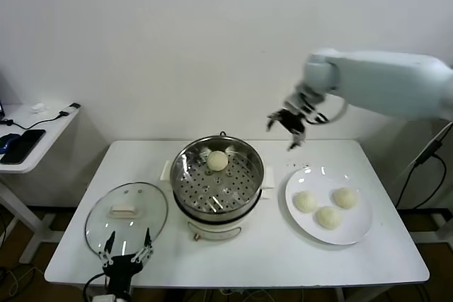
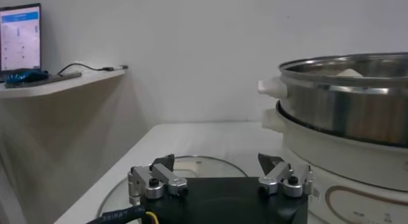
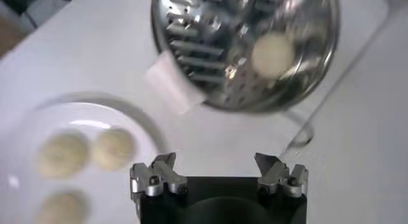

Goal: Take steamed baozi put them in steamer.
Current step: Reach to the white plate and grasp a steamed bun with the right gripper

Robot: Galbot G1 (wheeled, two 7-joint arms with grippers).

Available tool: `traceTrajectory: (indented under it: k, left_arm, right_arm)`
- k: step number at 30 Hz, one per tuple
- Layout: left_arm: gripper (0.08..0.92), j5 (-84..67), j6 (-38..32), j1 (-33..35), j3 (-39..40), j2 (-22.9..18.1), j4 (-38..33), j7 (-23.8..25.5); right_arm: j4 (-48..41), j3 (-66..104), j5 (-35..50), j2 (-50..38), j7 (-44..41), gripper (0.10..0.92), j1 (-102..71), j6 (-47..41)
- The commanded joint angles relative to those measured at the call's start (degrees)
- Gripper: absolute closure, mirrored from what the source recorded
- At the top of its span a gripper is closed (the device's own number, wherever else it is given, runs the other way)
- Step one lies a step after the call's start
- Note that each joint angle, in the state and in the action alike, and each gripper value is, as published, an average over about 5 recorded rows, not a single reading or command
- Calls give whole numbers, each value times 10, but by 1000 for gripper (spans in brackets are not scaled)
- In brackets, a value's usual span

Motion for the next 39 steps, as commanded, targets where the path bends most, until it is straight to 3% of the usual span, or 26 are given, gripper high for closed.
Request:
traceTrajectory:
  k: [1,15,32,39]
  left_arm:
    - [177,-1,4,0,-1,0,0,3]
    - [177,0,10,6,-5,-6,2,6]
    - [177,-1,11,6,-5,-8,6,6]
    - [177,-1,11,1,-5,-6,11,6]
  right_arm:
    - [112,-53,52,-143,46,202,-34,-200]
    - [-30,163,-3,-96,58,203,-283,-224]
    - [-93,219,-50,-44,72,203,-354,-230]
    - [-87,223,-53,-46,70,312,-350,-232]
